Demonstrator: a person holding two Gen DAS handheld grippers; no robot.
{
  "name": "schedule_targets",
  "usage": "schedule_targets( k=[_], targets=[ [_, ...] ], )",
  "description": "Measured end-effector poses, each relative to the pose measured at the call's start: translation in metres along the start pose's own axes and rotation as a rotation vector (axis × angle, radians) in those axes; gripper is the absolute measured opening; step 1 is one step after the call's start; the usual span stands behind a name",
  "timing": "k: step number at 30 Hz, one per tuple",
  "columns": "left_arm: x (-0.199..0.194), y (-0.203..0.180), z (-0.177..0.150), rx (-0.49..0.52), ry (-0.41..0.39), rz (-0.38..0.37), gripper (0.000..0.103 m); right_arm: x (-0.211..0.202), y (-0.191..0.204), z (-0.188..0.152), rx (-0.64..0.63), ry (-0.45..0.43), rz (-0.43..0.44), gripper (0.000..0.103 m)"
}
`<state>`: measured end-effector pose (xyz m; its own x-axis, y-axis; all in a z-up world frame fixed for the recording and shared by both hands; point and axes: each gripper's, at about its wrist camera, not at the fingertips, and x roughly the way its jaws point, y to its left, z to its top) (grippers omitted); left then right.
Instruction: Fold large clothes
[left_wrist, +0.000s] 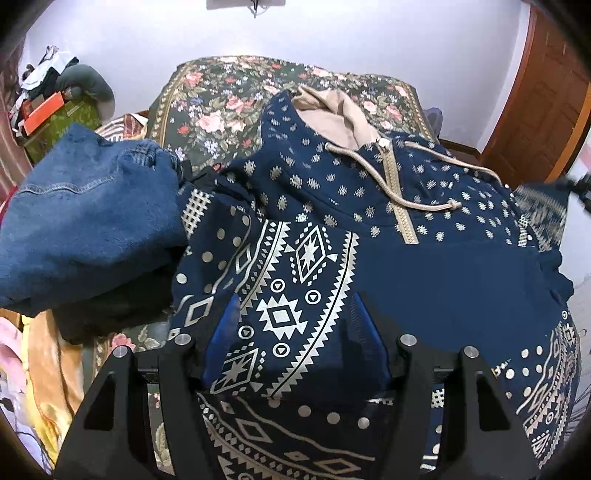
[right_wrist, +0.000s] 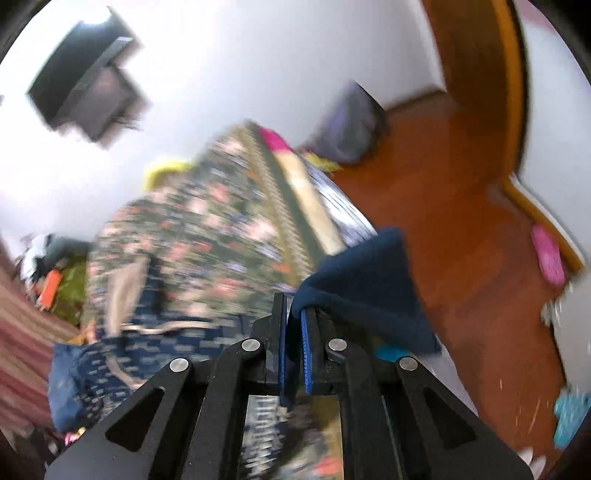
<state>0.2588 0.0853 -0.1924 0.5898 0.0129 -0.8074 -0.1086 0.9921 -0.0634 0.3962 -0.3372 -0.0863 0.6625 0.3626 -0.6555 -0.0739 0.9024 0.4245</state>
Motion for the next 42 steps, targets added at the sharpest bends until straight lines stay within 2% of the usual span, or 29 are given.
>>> schedule_targets(
  k=[2, 4, 8, 12, 16, 21, 27, 30, 31, 33, 35, 38, 42],
  targets=[
    [-0.006, -0.001, 0.000, 0.008, -0.014, 0.002, 0.062, -0.015, 0.025, 0.003, -0.065, -0.030, 0.038, 0.006],
    [-0.012, -0.002, -0.001, 0.015, -0.025, 0.002, 0.062, -0.035, 0.055, -0.001, -0.142, -0.054, 0.112, 0.006],
    [-0.020, -0.003, -0.004, 0.024, -0.036, -0.003, 0.062, -0.046, 0.104, -0.021, -0.300, -0.053, 0.163, 0.006],
    [-0.028, -0.004, -0.011, 0.046, -0.046, 0.010, 0.062, -0.032, 0.134, -0.063, -0.387, 0.059, 0.227, 0.006],
    [-0.033, -0.004, -0.020, 0.061, -0.042, 0.007, 0.062, 0.001, 0.148, -0.101, -0.404, 0.190, 0.234, 0.006],
    [-0.034, -0.004, -0.032, 0.077, -0.028, 0.008, 0.062, 0.040, 0.152, -0.134, -0.407, 0.341, 0.174, 0.007],
    [-0.032, -0.009, -0.040, 0.101, -0.010, 0.013, 0.062, 0.043, 0.136, -0.147, -0.350, 0.472, 0.140, 0.011],
    [-0.031, -0.016, -0.041, 0.114, -0.013, 0.015, 0.062, 0.028, 0.133, -0.143, -0.357, 0.452, 0.141, 0.013],
    [-0.031, -0.018, -0.041, 0.119, -0.016, 0.014, 0.062, 0.024, 0.133, -0.140, -0.363, 0.435, 0.141, 0.017],
    [-0.031, -0.023, -0.040, 0.126, -0.019, 0.010, 0.062, 0.010, 0.130, -0.129, -0.369, 0.370, 0.143, 0.028],
    [-0.030, -0.027, -0.038, 0.134, -0.022, 0.006, 0.062, 0.000, 0.125, -0.119, -0.352, 0.300, 0.137, 0.050],
    [-0.029, -0.032, -0.033, 0.143, -0.027, 0.010, 0.062, -0.014, 0.108, -0.097, -0.290, 0.192, 0.110, 0.062],
    [-0.029, -0.035, -0.027, 0.140, -0.039, 0.008, 0.062, -0.012, 0.076, -0.076, -0.159, 0.159, 0.099, 0.064]
  ],
)
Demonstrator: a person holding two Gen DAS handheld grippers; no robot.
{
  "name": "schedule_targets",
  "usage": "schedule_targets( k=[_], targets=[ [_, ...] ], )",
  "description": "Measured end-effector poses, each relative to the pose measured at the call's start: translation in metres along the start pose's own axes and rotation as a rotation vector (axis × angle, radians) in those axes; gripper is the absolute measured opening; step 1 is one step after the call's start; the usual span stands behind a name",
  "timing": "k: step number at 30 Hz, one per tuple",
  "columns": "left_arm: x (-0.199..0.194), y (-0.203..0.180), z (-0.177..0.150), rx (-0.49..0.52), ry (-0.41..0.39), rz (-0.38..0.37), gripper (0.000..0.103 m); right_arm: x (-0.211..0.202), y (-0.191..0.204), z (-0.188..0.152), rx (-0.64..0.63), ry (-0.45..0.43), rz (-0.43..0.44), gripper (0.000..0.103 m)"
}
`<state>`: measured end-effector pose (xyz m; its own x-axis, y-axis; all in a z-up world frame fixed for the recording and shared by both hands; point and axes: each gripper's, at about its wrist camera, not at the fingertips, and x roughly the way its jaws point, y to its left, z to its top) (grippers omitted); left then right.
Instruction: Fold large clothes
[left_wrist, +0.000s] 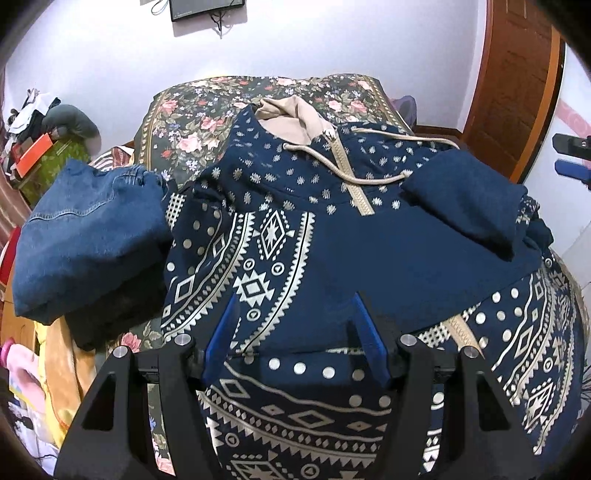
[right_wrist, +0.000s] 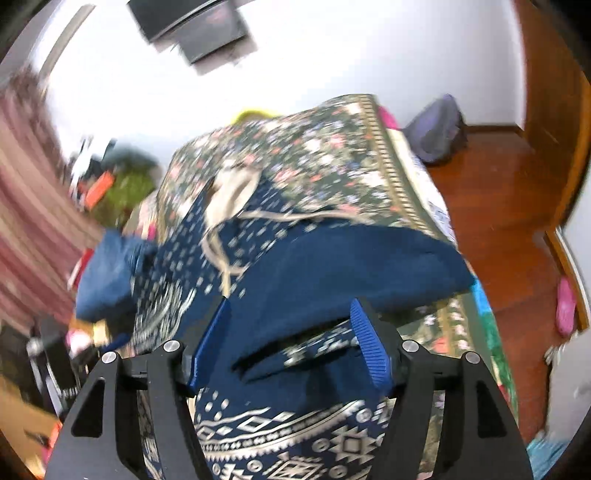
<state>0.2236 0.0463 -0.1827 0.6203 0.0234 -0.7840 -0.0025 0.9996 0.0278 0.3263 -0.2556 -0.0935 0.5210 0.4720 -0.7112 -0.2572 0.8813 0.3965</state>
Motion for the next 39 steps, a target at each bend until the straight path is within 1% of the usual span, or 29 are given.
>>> schedule_targets(
  k=[2, 5, 8, 10, 12, 14, 16, 19, 20, 21, 23, 24, 25, 26, 30, 32, 35, 39],
  targets=[
    [0.002, 0.000, 0.002, -0.012, -0.001, -0.006, 0.062, 0.005, -0.023, 0.004, 0.091, 0.015, 0.015, 0.064],
    [0.008, 0.004, 0.004, -0.057, 0.018, -0.055, 0.062, 0.017, -0.050, 0.003, 0.193, 0.039, 0.031, 0.064],
    [0.018, 0.008, 0.006, -0.099, 0.042, -0.075, 0.062, 0.031, -0.067, -0.001, 0.259, 0.068, 0.051, 0.064],
    [0.023, 0.009, 0.006, -0.117, 0.055, -0.077, 0.062, 0.047, -0.079, -0.005, 0.304, 0.107, 0.066, 0.064],
    [0.027, 0.009, 0.006, -0.131, 0.064, -0.082, 0.062, 0.065, -0.090, -0.008, 0.346, 0.144, 0.057, 0.064],
    [0.029, 0.009, 0.005, -0.141, 0.067, -0.084, 0.062, 0.077, -0.099, -0.010, 0.385, 0.164, 0.057, 0.064],
    [0.029, 0.009, 0.005, -0.141, 0.067, -0.082, 0.062, 0.085, -0.107, -0.010, 0.430, 0.168, 0.058, 0.064],
    [0.030, 0.010, 0.004, -0.131, 0.068, -0.064, 0.062, 0.086, -0.113, -0.005, 0.471, 0.138, 0.056, 0.064],
    [0.030, 0.010, 0.004, -0.128, 0.068, -0.059, 0.062, 0.085, -0.112, -0.002, 0.470, 0.121, 0.046, 0.059],
    [0.030, 0.011, 0.003, -0.126, 0.068, -0.056, 0.062, 0.082, -0.109, 0.001, 0.456, 0.101, 0.038, 0.054],
    [0.031, 0.012, 0.001, -0.128, 0.068, -0.054, 0.062, 0.077, -0.103, 0.006, 0.412, 0.077, 0.016, 0.031],
    [0.030, 0.013, 0.001, -0.129, 0.068, -0.054, 0.062, 0.074, -0.096, 0.010, 0.379, 0.063, 0.005, 0.025],
    [0.030, 0.014, 0.000, -0.132, 0.068, -0.054, 0.062, 0.074, -0.092, 0.012, 0.360, 0.060, 0.003, 0.014],
    [0.029, 0.015, 0.000, -0.135, 0.066, -0.055, 0.062, 0.072, -0.086, 0.015, 0.336, 0.059, 0.007, 0.008],
    [0.020, 0.022, 0.001, -0.144, 0.043, -0.057, 0.062, 0.056, -0.051, 0.027, 0.214, 0.011, 0.024, 0.008],
    [0.014, 0.026, 0.001, -0.153, 0.029, -0.058, 0.062, 0.043, -0.021, 0.033, 0.129, -0.032, 0.034, 0.008],
    [0.004, 0.034, 0.001, -0.163, 0.007, -0.054, 0.062, 0.026, 0.022, 0.039, 0.023, -0.080, 0.081, 0.008],
    [-0.012, 0.047, -0.003, -0.175, -0.021, -0.036, 0.062, 0.017, 0.074, 0.038, -0.077, -0.090, 0.166, 0.008]
  ],
)
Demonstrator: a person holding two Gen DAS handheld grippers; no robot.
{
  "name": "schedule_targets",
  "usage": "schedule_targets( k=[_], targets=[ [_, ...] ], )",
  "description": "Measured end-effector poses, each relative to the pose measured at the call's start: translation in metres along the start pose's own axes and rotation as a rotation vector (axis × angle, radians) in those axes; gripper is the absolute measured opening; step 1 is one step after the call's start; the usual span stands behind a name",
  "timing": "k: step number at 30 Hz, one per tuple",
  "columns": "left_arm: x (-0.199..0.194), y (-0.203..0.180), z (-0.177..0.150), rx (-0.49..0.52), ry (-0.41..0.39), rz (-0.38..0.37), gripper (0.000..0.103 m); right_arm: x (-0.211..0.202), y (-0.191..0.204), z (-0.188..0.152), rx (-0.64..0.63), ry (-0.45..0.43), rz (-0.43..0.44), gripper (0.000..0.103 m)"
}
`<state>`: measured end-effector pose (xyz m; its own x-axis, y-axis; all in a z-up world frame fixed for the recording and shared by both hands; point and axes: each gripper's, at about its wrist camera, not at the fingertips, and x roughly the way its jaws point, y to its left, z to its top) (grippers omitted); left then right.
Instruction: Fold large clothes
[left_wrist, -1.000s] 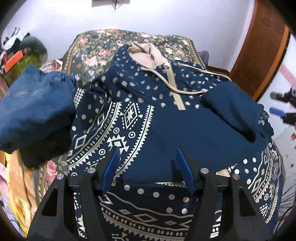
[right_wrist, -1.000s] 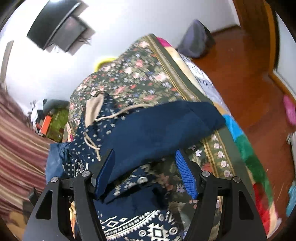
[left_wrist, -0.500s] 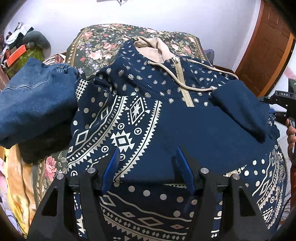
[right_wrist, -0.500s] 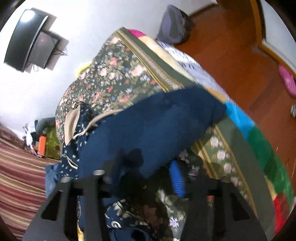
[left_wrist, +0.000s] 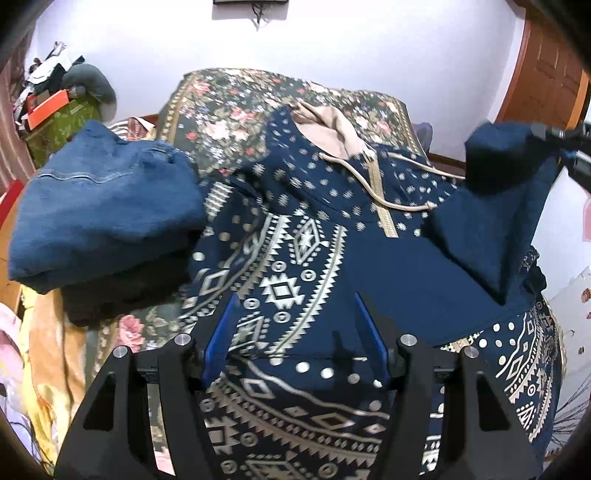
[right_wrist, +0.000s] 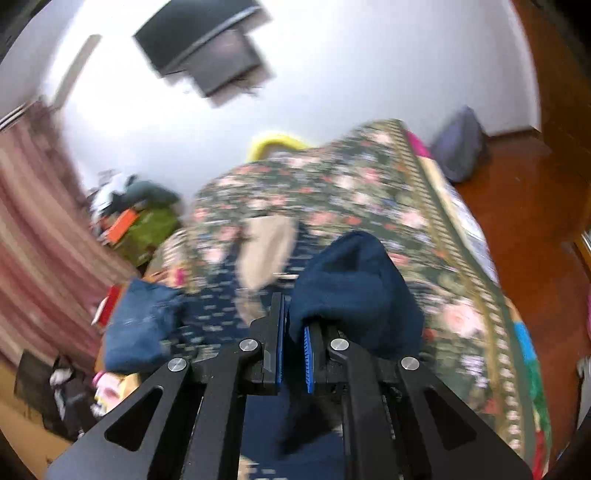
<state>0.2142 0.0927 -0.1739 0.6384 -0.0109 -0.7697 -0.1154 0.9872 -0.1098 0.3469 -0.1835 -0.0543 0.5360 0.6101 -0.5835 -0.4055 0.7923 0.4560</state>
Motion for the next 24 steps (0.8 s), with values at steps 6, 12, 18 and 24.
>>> schedule_targets(
  k=[6, 12, 18, 24],
  targets=[
    [-0.021, 0.022, -0.009, -0.021, -0.017, 0.015, 0.062, 0.039, 0.064, -0.032, -0.129, 0.106, 0.066, 0.008],
    [-0.039, 0.045, -0.023, -0.028, -0.014, 0.055, 0.062, 0.110, 0.101, -0.101, -0.230, 0.355, 0.078, 0.007],
    [-0.041, 0.064, -0.041, -0.056, 0.033, 0.070, 0.062, 0.144, 0.116, -0.152, -0.334, 0.520, 0.050, 0.008],
    [-0.036, 0.056, -0.047, -0.038, 0.062, 0.068, 0.062, 0.130, 0.122, -0.166, -0.429, 0.567, 0.030, 0.013]
  ],
)
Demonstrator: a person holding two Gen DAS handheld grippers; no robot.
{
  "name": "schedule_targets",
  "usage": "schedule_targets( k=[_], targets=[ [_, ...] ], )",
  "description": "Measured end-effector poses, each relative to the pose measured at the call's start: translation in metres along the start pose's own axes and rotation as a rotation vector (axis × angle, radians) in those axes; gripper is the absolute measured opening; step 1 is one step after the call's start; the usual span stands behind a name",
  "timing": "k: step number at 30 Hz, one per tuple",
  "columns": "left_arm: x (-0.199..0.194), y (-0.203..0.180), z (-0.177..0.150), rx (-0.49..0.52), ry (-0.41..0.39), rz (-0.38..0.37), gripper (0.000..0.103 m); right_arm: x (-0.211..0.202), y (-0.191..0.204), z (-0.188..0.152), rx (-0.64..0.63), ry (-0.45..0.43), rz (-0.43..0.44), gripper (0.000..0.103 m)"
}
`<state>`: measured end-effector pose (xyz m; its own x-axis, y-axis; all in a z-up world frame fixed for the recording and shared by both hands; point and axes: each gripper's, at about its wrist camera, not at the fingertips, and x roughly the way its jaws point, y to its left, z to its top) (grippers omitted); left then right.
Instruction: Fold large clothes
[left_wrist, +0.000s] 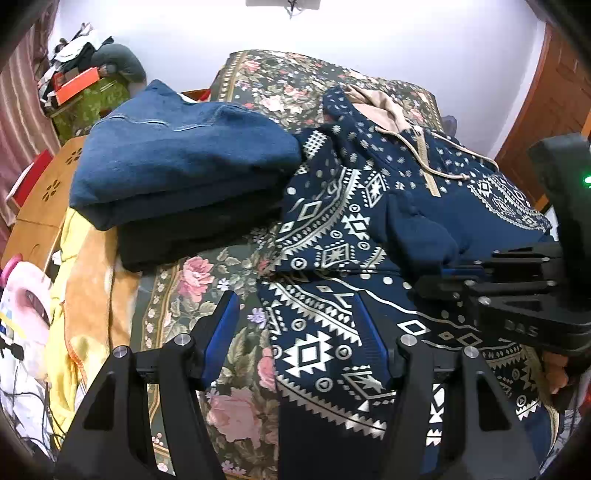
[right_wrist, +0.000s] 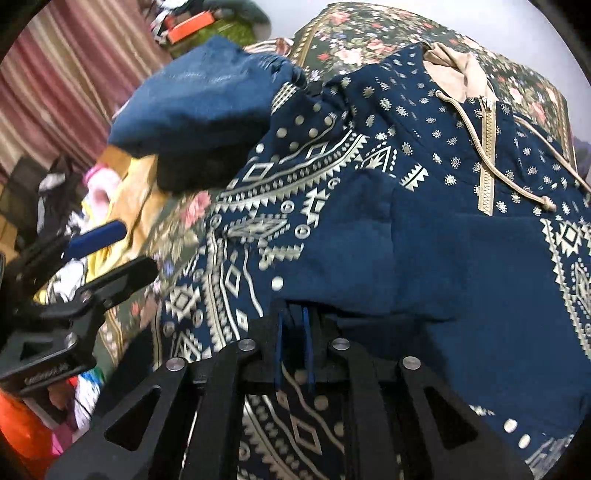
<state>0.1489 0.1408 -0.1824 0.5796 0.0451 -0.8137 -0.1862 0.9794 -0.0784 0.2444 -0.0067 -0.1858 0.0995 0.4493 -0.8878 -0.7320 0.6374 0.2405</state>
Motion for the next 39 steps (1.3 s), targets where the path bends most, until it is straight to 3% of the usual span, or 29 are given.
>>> schedule_targets(
  k=[4, 8, 13, 17, 23, 28, 30, 32, 33, 39],
  targets=[
    [-0.003, -0.017, 0.010, 0.036, -0.017, -0.025, 0.062, -0.023, -0.016, -0.008, 0.044, -0.006, 0.061, 0.027],
    [-0.004, -0.044, 0.023, 0.109, -0.041, -0.037, 0.062, -0.057, -0.048, -0.020, 0.114, -0.100, 0.010, 0.041],
    [0.013, -0.087, 0.028, 0.261, -0.046, -0.042, 0.062, -0.100, -0.098, -0.033, 0.195, -0.205, -0.134, 0.042],
    [0.044, -0.121, 0.023, 0.415, 0.005, 0.018, 0.062, -0.125, -0.140, -0.037, 0.289, -0.253, -0.188, 0.043],
    [0.080, -0.152, 0.025, 0.518, 0.010, 0.061, 0.062, -0.136, -0.178, -0.043, 0.365, -0.282, -0.305, 0.043],
    [0.101, -0.161, 0.040, 0.494, 0.003, 0.054, 0.062, -0.107, -0.205, -0.056, 0.448, -0.220, -0.271, 0.045],
    [0.103, -0.157, 0.048, 0.440, 0.015, 0.032, 0.050, -0.099, -0.207, -0.063, 0.459, -0.236, -0.261, 0.045],
    [0.103, -0.149, 0.056, 0.382, 0.023, 0.010, 0.029, -0.100, -0.204, -0.070, 0.459, -0.273, -0.264, 0.045],
    [0.101, -0.146, 0.058, 0.363, 0.018, 0.009, 0.025, -0.101, -0.203, -0.072, 0.458, -0.283, -0.266, 0.045],
    [0.057, -0.109, 0.090, 0.226, -0.077, -0.073, 0.014, -0.112, -0.204, -0.061, 0.467, -0.259, -0.258, 0.045]
  ],
)
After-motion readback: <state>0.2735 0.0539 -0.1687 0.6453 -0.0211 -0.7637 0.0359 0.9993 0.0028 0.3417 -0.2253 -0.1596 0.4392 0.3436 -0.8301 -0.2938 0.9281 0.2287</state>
